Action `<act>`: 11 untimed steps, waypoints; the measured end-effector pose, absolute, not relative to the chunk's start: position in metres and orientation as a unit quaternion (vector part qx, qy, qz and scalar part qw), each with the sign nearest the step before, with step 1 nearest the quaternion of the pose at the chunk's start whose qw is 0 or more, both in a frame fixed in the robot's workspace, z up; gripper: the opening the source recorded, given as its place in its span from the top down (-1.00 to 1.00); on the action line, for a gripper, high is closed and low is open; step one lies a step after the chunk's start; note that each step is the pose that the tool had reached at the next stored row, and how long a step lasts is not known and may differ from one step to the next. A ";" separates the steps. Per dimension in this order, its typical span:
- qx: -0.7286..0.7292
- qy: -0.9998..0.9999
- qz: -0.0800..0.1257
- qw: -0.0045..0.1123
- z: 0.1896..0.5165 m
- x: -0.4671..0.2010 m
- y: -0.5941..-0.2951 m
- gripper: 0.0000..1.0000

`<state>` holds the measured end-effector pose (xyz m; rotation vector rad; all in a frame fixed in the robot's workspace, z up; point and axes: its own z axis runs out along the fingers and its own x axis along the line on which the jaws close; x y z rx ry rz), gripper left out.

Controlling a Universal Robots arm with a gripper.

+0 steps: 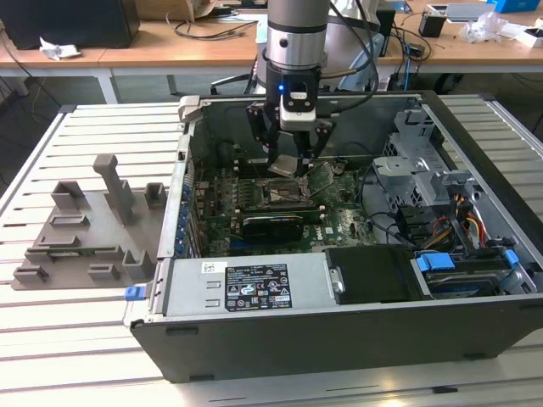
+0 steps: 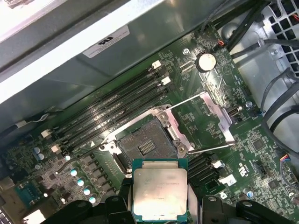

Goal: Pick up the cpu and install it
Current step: 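Place the cpu into insertion slot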

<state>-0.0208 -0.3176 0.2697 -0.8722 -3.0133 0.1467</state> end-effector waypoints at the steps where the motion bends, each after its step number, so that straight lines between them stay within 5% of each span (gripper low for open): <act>1: -0.281 -0.959 0.047 0.001 0.270 -0.021 -0.318 -0.09; 11: -0.305 -0.951 0.051 0.001 0.269 -0.021 -0.318 -0.09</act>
